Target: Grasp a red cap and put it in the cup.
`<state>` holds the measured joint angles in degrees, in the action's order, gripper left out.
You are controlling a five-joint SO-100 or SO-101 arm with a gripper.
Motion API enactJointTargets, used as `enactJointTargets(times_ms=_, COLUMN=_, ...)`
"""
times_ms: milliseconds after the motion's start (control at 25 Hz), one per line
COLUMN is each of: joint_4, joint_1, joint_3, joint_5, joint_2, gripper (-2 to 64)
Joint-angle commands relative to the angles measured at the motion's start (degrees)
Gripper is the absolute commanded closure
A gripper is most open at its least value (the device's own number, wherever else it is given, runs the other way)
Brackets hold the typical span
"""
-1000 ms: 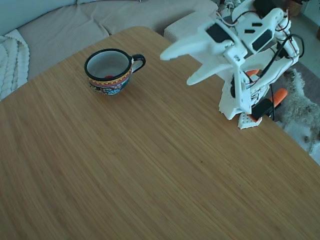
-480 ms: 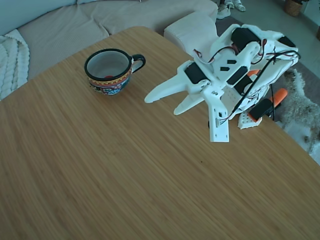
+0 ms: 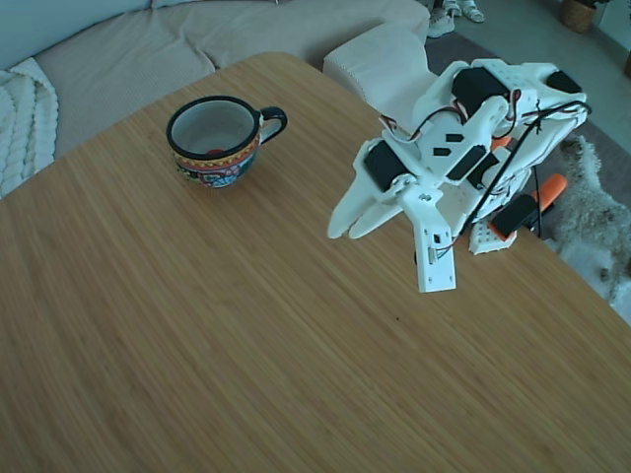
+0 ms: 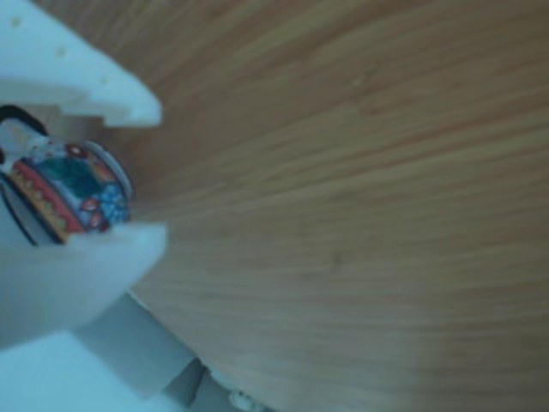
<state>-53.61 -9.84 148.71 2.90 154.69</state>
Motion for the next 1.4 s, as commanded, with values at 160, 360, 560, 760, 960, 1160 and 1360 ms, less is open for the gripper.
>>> enactJointTargets(times_ms=160, joint_4=1.4, joint_1=0.8, joint_3=6.7, joint_5=0.2, joint_2=12.8, gripper=61.8)
enactJointTargets(times_ms=360, joint_4=0.8, joint_1=1.8, joint_3=9.5, joint_5=0.1, joint_2=15.9, gripper=61.8)
enactJointTargets(times_ms=560, joint_4=1.4, joint_1=2.2, joint_3=10.9, joint_5=-0.1, joint_2=16.0, gripper=61.8)
enactJointTargets(times_ms=760, joint_4=1.3, joint_1=2.0, joint_3=10.8, joint_5=0.0, joint_2=16.0, gripper=61.8)
enactJointTargets(times_ms=960, joint_4=1.3, joint_1=1.7, joint_3=10.8, joint_5=-0.3, joint_2=16.0, gripper=61.8)
enactJointTargets(times_ms=1160, joint_4=1.3, joint_1=1.9, joint_3=10.8, joint_5=0.0, joint_2=16.0, gripper=61.8)
enactJointTargets(times_ms=1360, joint_4=1.3, joint_1=2.0, joint_3=10.8, joint_5=0.0, joint_2=16.0, gripper=61.8)
